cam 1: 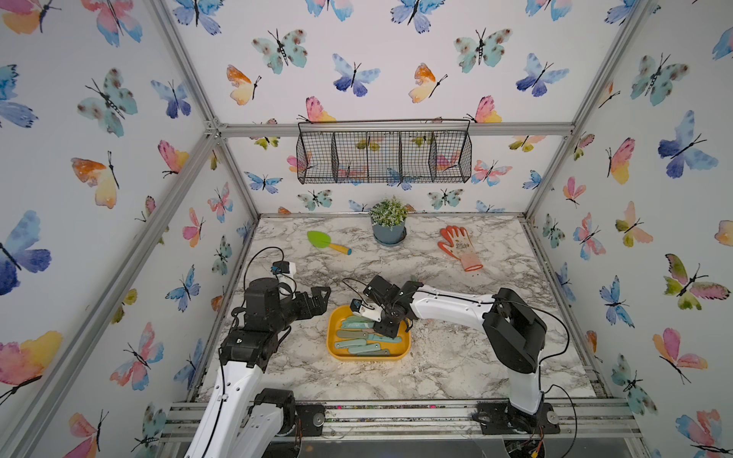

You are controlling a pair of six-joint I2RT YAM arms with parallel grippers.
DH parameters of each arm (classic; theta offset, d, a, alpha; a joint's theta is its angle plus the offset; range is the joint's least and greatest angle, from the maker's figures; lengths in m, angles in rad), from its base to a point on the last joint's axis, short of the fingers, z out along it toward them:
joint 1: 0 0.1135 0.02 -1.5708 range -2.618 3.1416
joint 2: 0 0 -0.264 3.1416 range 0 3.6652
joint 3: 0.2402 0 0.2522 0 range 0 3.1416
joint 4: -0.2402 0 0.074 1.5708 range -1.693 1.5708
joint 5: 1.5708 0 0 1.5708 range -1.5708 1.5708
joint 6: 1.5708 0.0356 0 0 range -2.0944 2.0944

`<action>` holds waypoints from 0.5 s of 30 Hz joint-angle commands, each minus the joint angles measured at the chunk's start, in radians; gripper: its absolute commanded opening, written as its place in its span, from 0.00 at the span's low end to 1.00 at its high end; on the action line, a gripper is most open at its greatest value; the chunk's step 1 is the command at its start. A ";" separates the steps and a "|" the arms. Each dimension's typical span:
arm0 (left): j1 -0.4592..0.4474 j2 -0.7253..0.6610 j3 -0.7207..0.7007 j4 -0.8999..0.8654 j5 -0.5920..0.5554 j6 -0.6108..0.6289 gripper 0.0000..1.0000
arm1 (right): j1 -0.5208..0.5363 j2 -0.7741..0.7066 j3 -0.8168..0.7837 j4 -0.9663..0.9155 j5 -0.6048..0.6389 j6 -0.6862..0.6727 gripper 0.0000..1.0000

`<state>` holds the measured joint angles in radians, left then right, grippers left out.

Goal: Take the fruit knife out of the storage box
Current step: Adjust the fruit knife in the storage box.

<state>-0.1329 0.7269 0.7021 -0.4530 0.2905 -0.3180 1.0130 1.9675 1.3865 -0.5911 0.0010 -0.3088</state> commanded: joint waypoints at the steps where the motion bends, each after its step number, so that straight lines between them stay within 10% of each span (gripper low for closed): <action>1: -0.002 -0.015 -0.004 0.019 -0.007 0.004 0.98 | -0.004 0.024 0.020 -0.011 0.013 -0.009 0.39; 15: -0.001 -0.023 -0.005 0.020 -0.008 0.002 0.98 | -0.004 -0.011 0.016 -0.007 0.021 0.002 0.22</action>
<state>-0.1329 0.7189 0.7021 -0.4522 0.2901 -0.3180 1.0134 1.9781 1.3869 -0.5926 0.0078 -0.3107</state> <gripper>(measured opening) 0.985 0.230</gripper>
